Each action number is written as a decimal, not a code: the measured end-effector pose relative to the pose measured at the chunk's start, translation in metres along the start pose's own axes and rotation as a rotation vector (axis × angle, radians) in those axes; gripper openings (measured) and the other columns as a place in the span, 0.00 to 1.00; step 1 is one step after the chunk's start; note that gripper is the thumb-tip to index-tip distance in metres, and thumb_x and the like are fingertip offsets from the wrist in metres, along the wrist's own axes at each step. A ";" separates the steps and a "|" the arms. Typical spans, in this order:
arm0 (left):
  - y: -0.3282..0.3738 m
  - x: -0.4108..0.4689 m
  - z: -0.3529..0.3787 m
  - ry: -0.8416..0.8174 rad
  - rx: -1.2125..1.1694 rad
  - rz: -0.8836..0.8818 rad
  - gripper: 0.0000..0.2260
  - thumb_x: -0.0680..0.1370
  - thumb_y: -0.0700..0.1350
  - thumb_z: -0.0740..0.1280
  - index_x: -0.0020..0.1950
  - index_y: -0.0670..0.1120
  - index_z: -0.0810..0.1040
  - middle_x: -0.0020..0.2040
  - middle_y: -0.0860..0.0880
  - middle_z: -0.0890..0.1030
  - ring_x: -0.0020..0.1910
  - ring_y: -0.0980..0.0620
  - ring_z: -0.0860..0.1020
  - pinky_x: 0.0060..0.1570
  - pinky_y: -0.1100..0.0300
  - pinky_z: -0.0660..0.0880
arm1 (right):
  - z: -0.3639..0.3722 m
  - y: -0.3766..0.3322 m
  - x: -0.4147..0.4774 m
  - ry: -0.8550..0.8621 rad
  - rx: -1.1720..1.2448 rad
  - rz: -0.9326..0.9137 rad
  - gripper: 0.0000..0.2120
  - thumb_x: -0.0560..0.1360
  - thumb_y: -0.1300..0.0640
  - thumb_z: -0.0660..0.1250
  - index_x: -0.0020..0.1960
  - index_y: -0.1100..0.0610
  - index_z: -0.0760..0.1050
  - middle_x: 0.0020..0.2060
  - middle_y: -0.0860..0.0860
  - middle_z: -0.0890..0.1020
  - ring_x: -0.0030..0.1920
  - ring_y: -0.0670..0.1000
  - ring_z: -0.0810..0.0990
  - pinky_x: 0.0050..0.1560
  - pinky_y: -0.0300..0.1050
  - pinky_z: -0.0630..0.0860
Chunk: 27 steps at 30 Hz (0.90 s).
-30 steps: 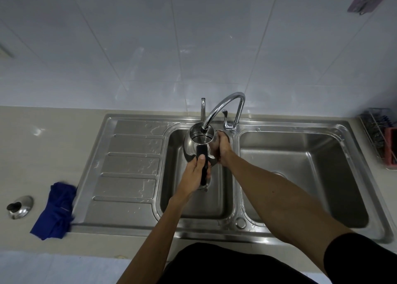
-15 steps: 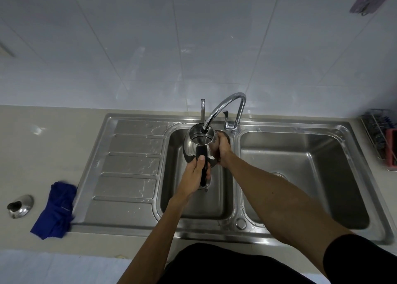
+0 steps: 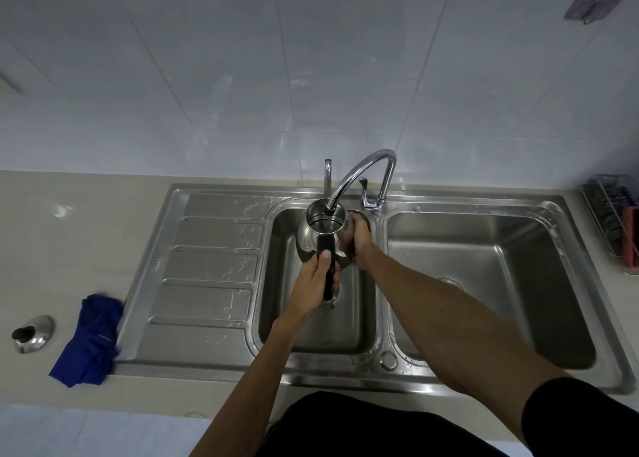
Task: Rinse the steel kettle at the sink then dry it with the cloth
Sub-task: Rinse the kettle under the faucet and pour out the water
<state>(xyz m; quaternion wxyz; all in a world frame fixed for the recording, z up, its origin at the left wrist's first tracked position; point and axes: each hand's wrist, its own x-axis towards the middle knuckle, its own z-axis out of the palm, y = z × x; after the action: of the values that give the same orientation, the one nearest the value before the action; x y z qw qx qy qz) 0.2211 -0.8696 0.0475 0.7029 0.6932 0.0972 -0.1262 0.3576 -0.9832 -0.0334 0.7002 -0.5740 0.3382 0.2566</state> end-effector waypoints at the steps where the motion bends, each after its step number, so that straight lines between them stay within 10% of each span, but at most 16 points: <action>1: 0.000 0.000 0.000 -0.001 -0.002 0.001 0.18 0.85 0.52 0.54 0.46 0.41 0.74 0.35 0.45 0.75 0.33 0.49 0.74 0.38 0.56 0.74 | 0.000 0.001 0.001 0.002 0.000 0.001 0.35 0.62 0.30 0.66 0.57 0.55 0.84 0.52 0.58 0.87 0.54 0.56 0.84 0.62 0.54 0.78; 27: 0.006 -0.003 0.001 -0.006 0.004 0.006 0.17 0.85 0.50 0.53 0.46 0.41 0.73 0.35 0.45 0.75 0.32 0.51 0.74 0.37 0.60 0.75 | 0.000 0.001 0.005 -0.036 0.015 -0.018 0.31 0.69 0.33 0.64 0.58 0.56 0.84 0.52 0.59 0.87 0.54 0.57 0.84 0.62 0.54 0.79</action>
<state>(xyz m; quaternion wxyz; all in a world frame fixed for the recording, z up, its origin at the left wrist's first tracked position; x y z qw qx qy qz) 0.2199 -0.8701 0.0539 0.7022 0.6946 0.0925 -0.1264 0.3597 -0.9828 -0.0379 0.7129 -0.5670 0.3223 0.2578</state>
